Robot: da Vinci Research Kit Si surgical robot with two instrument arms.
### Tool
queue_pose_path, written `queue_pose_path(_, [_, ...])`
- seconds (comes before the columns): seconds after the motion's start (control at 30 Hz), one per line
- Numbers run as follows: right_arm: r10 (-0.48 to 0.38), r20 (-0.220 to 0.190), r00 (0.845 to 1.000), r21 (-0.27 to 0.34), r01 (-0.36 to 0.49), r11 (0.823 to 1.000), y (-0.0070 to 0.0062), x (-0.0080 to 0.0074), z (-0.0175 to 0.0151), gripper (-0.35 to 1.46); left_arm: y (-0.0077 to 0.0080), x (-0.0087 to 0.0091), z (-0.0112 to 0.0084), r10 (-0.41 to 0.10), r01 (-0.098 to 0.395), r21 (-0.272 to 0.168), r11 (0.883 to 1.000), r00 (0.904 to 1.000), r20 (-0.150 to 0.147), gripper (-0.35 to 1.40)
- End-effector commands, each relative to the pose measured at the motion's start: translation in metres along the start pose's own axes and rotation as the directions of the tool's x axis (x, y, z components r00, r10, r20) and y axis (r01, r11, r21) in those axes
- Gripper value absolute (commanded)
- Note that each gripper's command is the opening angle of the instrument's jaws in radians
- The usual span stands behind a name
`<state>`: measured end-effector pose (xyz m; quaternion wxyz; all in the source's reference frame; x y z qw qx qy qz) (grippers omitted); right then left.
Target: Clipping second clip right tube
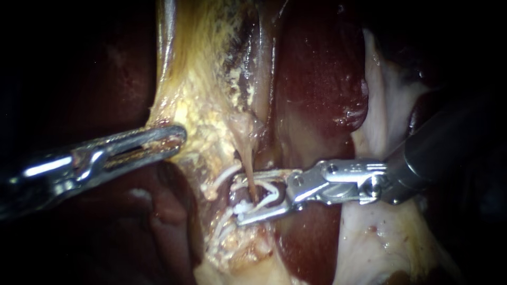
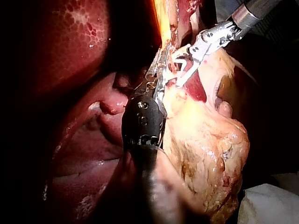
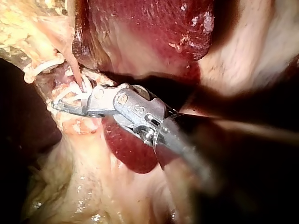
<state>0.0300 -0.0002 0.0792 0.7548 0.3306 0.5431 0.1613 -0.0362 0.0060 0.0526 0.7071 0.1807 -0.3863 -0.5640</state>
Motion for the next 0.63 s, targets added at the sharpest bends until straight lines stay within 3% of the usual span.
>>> queue_pose_path(0.03, [0.038, 0.005, 0.999, -0.015, -0.038, 0.999, -0.0001, 0.0001, -0.0005, -0.10, 0.0000, 0.0000, 0.0000, 0.000, 0.000, 0.000, 1.000, 1.0000, 0.000, -0.35])
queue_pose_path(0.07, [0.052, 0.017, 0.999, -0.026, -0.051, 0.998, -0.0001, 0.0001, -0.0008, -0.31, 0.0000, 0.0000, 0.0000, 0.000, 0.000, 0.000, 1.000, 1.0000, 0.000, -0.35])
queue_pose_path(0.1, [0.071, 0.023, 0.997, -0.033, -0.071, 0.997, 0.0000, 0.0001, -0.0012, -0.35, 0.0000, 0.0000, 0.0000, 0.000, 0.000, 0.000, 1.000, 1.0000, 0.000, -0.35])
queue_pose_path(0.63, [0.109, 0.018, 0.994, -0.042, -0.108, 0.993, 0.0003, 0.0001, -0.0016, -0.35, 0.0001, 0.0000, 0.0001, 0.000, 0.000, 0.000, 1.000, 1.0000, 0.000, -0.35])
